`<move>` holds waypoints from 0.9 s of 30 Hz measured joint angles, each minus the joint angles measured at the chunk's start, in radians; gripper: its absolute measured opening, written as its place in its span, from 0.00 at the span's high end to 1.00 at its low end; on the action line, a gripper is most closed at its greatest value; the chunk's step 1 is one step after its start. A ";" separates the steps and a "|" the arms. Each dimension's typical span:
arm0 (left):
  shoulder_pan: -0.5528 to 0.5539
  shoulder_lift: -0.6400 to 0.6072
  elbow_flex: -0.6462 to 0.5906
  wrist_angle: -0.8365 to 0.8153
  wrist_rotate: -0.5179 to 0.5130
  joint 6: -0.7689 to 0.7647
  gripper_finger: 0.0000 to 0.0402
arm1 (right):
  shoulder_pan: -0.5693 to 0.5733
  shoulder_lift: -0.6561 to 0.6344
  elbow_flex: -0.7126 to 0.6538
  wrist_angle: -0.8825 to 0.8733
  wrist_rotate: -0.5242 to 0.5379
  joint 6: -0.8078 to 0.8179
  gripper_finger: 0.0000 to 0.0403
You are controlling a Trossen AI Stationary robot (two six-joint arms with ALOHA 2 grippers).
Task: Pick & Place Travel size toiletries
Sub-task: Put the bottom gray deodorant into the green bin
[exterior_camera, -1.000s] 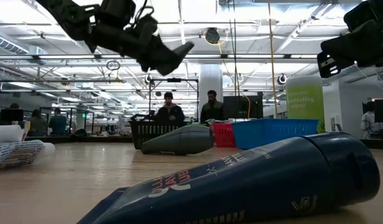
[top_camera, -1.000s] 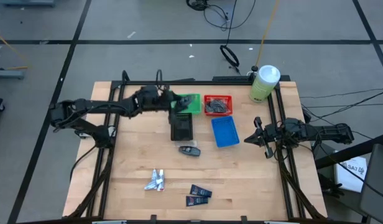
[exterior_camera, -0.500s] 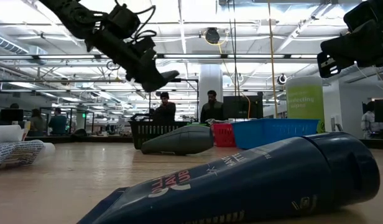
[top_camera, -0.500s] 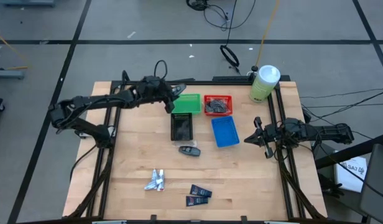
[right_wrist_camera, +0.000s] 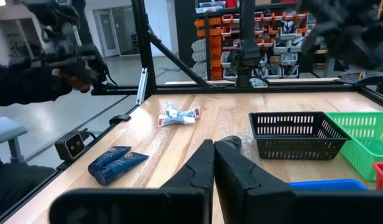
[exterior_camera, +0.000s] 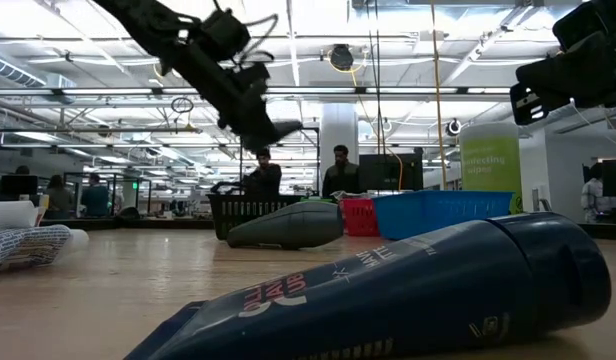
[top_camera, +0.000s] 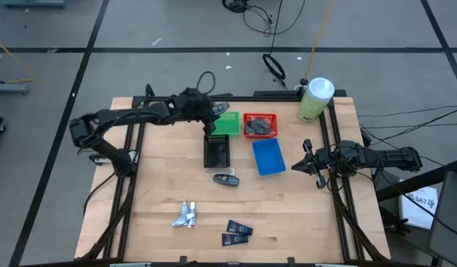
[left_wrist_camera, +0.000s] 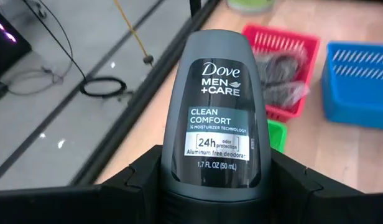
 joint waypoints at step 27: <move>-0.028 0.277 0.024 0.050 0.036 -0.019 0.51 | 0.000 0.000 0.000 0.000 0.000 0.000 0.99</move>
